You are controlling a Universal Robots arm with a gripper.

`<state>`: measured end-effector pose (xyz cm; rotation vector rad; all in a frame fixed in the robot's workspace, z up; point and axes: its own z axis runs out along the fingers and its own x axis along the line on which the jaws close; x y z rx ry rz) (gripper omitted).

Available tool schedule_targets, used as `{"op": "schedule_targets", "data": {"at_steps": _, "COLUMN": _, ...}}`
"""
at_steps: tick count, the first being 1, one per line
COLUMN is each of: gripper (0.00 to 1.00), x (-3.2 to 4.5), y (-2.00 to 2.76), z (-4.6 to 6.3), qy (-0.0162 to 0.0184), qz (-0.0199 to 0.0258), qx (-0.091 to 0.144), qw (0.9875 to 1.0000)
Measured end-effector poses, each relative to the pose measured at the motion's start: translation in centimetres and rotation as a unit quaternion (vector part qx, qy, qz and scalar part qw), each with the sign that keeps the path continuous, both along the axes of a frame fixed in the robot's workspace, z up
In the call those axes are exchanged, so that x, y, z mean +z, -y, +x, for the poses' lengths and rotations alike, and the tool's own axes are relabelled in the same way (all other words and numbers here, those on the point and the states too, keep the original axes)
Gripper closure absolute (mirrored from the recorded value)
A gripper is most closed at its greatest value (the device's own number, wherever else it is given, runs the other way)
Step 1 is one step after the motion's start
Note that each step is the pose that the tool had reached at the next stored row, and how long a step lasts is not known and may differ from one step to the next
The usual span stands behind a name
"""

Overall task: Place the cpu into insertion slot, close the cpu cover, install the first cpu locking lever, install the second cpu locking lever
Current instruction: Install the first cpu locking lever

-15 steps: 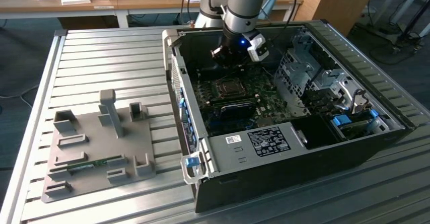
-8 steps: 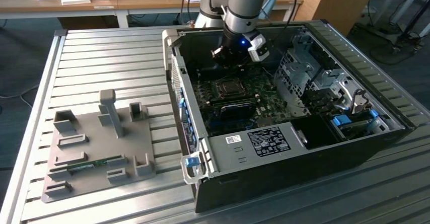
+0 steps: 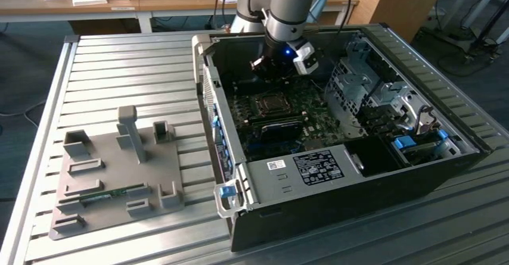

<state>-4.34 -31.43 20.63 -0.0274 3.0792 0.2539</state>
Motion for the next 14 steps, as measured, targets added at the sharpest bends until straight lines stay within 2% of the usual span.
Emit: {"op": "schedule_targets", "data": {"at_steps": 14, "gripper": 0.89, "x": -0.23, "y": -0.09, "z": 0.04, "qy": 0.0000, "qz": -0.0005, "qx": -0.011, "qw": 0.9999}}
